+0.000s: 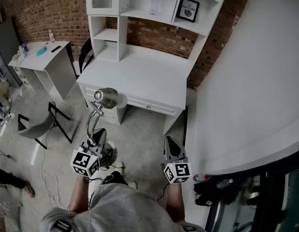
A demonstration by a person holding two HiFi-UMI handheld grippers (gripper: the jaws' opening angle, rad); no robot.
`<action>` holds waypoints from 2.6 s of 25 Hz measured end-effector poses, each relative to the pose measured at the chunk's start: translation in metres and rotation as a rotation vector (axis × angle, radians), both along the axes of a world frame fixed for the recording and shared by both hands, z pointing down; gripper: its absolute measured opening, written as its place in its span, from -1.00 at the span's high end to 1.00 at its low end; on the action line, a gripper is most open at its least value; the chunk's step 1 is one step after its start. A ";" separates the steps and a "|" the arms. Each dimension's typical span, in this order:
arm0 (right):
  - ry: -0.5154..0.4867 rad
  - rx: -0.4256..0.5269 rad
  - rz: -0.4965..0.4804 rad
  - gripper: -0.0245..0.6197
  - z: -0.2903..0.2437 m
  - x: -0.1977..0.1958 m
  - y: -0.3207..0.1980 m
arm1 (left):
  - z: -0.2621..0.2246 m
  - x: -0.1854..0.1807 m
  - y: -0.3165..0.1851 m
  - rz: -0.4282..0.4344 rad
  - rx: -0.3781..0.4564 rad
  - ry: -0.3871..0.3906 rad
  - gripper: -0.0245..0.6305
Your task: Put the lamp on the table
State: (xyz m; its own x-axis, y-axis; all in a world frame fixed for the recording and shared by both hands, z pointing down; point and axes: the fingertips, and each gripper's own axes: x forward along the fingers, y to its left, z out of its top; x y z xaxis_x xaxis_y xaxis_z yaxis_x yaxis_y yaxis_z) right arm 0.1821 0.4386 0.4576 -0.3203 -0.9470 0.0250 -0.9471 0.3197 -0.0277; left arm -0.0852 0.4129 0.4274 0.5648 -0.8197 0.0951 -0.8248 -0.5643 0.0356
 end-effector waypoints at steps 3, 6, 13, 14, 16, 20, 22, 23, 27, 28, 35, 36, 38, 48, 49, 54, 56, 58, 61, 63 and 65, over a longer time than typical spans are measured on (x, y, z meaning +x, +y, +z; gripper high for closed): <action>0.001 -0.002 -0.001 0.85 0.000 0.001 0.002 | 0.000 0.001 0.002 -0.002 -0.002 0.004 0.92; -0.001 -0.002 0.000 0.85 0.000 0.001 0.002 | 0.000 0.000 0.001 -0.003 -0.002 0.002 0.92; -0.012 0.007 0.003 0.85 -0.004 -0.001 0.002 | 0.000 -0.002 0.000 -0.005 -0.002 -0.019 0.92; -0.012 0.008 0.003 0.85 -0.004 -0.001 0.001 | 0.000 -0.002 0.000 -0.006 -0.002 -0.018 0.92; -0.012 0.007 -0.003 0.85 -0.002 0.001 0.000 | 0.001 -0.002 0.000 -0.012 -0.002 -0.010 0.92; -0.024 0.003 -0.017 0.85 0.004 0.005 -0.004 | 0.003 0.001 0.000 -0.028 -0.008 0.002 0.92; -0.026 0.001 -0.027 0.85 0.008 0.005 -0.007 | 0.005 0.000 -0.001 -0.033 -0.016 -0.001 0.92; -0.027 -0.001 -0.031 0.85 0.010 0.003 -0.009 | 0.007 0.000 -0.004 -0.034 -0.015 -0.005 0.92; -0.032 -0.006 -0.044 0.85 0.014 -0.002 -0.033 | 0.010 -0.006 -0.028 -0.046 -0.010 -0.019 0.92; -0.032 -0.007 -0.048 0.85 0.014 -0.003 -0.041 | 0.009 -0.007 -0.035 -0.050 -0.006 -0.021 0.92; -0.024 0.006 -0.058 0.85 0.011 -0.024 -0.104 | 0.011 -0.020 -0.098 -0.031 -0.023 -0.007 0.92; -0.021 0.008 -0.060 0.85 0.010 -0.028 -0.114 | 0.013 -0.022 -0.108 -0.030 -0.032 -0.007 0.92; -0.019 0.012 -0.059 0.85 0.006 -0.034 -0.133 | 0.016 -0.027 -0.129 -0.023 -0.046 -0.006 0.92; -0.015 -0.002 -0.020 0.85 -0.019 -0.057 -0.245 | 0.005 -0.039 -0.245 0.036 -0.059 -0.013 0.92; -0.013 -0.003 -0.018 0.85 -0.017 -0.059 -0.253 | 0.007 -0.039 -0.253 0.040 -0.052 -0.013 0.92; -0.005 -0.006 -0.014 0.85 -0.013 -0.074 -0.289 | 0.012 -0.048 -0.288 0.062 -0.032 0.003 0.92; -0.005 -0.004 -0.010 0.85 -0.013 -0.080 -0.305 | 0.011 -0.052 -0.305 0.070 -0.033 0.008 0.92; -0.008 -0.001 -0.001 0.85 -0.012 -0.086 -0.319 | 0.011 -0.055 -0.319 0.083 -0.029 0.013 0.92; -0.011 0.006 0.014 0.85 -0.009 -0.096 -0.336 | 0.016 -0.065 -0.337 0.098 -0.026 0.006 0.92; -0.013 0.009 0.025 0.85 -0.007 -0.103 -0.346 | 0.019 -0.072 -0.347 0.110 -0.030 -0.006 0.92; -0.016 0.010 0.038 0.85 -0.006 -0.107 -0.355 | 0.019 -0.077 -0.359 0.117 -0.023 -0.014 0.92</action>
